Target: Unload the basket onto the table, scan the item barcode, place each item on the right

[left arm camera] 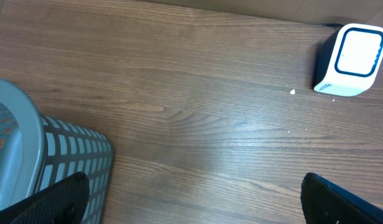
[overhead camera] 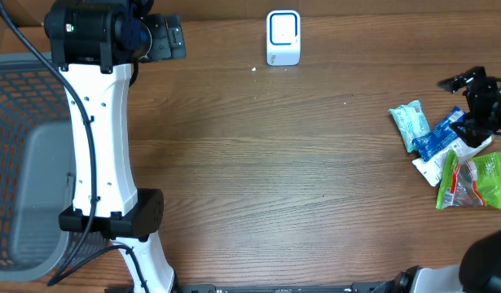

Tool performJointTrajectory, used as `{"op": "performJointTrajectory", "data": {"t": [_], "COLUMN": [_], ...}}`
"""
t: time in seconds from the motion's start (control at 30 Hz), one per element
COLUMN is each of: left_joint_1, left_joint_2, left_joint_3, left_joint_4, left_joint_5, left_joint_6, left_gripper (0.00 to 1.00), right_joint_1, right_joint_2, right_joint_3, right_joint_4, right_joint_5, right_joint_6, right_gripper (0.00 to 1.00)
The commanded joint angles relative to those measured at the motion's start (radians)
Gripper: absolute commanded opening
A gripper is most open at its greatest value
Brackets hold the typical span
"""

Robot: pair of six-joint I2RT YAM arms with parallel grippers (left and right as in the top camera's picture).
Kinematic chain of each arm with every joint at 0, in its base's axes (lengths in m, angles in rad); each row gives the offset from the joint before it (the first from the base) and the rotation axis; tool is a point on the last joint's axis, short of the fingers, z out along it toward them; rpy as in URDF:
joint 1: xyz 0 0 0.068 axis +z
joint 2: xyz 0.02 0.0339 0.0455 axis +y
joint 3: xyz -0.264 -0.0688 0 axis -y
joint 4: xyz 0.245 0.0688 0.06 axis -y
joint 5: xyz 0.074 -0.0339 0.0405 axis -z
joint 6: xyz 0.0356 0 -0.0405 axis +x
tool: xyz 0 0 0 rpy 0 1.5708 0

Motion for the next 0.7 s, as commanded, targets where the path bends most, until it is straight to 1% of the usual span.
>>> {"op": "performJointTrajectory", "data": {"t": [0.0, 0.1, 0.17, 0.27, 0.43, 0.53, 0.67], "left_joint_1": [0.000, 0.000, 0.000, 0.000, 0.000, 0.000, 0.000], "left_joint_2": [0.001, 0.001, 0.001, 0.001, 0.001, 0.001, 0.001], "left_joint_3": [0.009, 0.009, 0.009, 0.009, 0.009, 0.009, 0.009], "left_joint_4": [0.002, 0.002, 0.001, 0.002, 0.001, 0.001, 0.001], "left_joint_5": [-0.003, -0.003, -0.003, -0.003, -0.003, -0.003, -0.003], "left_joint_6": [0.019, 0.019, 0.019, 0.019, 0.019, 0.019, 0.020], "left_gripper": [1.00, 1.00, 0.99, 1.00, 1.00, 1.00, 1.00], "right_joint_1": [0.061, 0.143, 0.202, 0.270, 0.294, 0.294, 0.294], "right_joint_2": [-0.172, -0.311, -0.404, -0.515, -0.647, -0.679, -0.680], "right_joint_3": [0.067, 0.073, 0.073, 0.073, 0.073, 0.073, 0.071], "right_joint_4": [-0.056, -0.140, -0.202, -0.283, -0.311, -0.330, -0.332], "right_joint_5": [-0.169, -0.155, -0.097, -0.081, -0.064, 0.038, 0.084], "right_joint_6": [-0.265, -0.419, -0.424, -0.425, -0.429, -0.428, -0.449], "right_gripper": [1.00, 1.00, 1.00, 1.00, 1.00, 1.00, 1.00]}}
